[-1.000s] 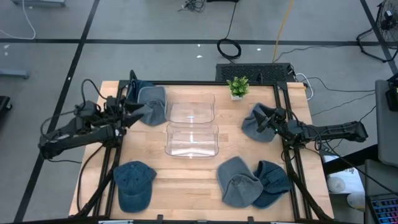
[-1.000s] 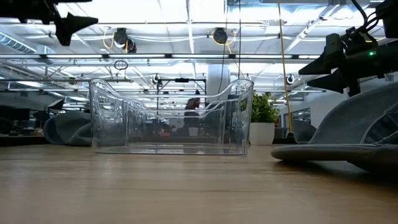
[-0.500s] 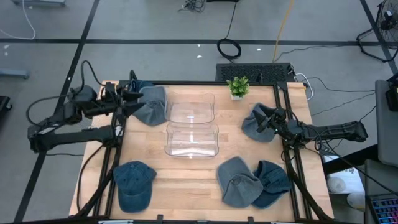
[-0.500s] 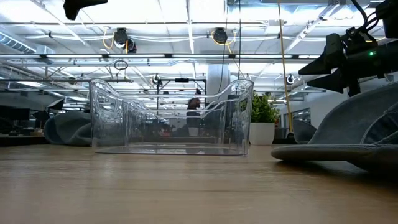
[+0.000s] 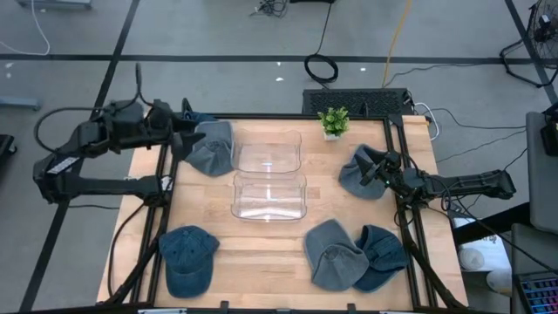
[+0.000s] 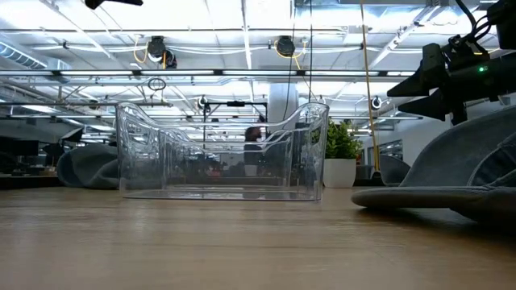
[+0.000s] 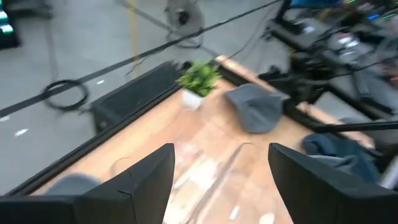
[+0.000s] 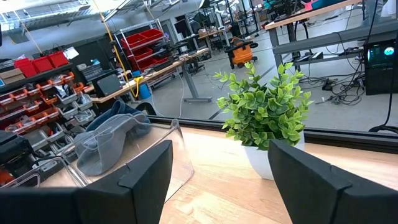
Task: Pick & Place hat
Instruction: Put the top left gray cap into the top transparent bin
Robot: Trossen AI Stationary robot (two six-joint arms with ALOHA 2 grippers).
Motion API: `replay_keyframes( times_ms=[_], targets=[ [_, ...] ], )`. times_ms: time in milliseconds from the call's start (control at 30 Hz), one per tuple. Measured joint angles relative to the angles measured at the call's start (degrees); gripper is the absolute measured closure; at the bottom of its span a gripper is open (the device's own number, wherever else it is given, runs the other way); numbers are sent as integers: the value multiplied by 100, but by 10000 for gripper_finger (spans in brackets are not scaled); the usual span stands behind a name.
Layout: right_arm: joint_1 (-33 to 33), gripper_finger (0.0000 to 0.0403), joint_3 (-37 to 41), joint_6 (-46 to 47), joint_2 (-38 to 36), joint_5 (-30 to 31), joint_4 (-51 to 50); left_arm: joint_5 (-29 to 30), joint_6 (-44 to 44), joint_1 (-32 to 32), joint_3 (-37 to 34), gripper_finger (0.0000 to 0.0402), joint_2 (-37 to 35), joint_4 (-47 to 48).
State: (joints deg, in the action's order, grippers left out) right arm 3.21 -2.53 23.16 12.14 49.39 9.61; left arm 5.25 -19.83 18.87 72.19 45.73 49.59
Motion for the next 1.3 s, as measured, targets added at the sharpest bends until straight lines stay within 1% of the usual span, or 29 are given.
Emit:
replay_keyframes(
  times_ms=[167, 367, 467, 600, 767, 967, 1167, 1300],
  targets=[
    [1, 149, -1, 0, 0, 2, 0, 513, -395, 0, 429, 133, 433, 447],
    [0, 149, 0, 0, 0, 0, 0, 1310, -1185, 10, 617, 133, 839, 761],
    [0, 149, 1, 0, 0, 2, 0, 1541, -1452, 80, 619, 133, 976, 777],
    [1, 149, 1, -1, 0, 0, 2, 1732, -1535, 152, 622, 133, 1197, 814],
    [0, 149, 1, -1, 0, 0, 0, 1830, -1799, 262, 622, 133, 1379, 815],
    [-1, 149, -1, 0, -2, 0, 2, 1736, -1845, 338, 622, 133, 1428, 952],
    [1, 149, 1, 0, 0, 0, 1, 1728, -2025, 383, 624, 133, 1428, 1562],
    [1, 149, 0, 0, -1, 1, 0, 1718, -2466, 400, 625, 133, 1428, 1823]
  ],
)
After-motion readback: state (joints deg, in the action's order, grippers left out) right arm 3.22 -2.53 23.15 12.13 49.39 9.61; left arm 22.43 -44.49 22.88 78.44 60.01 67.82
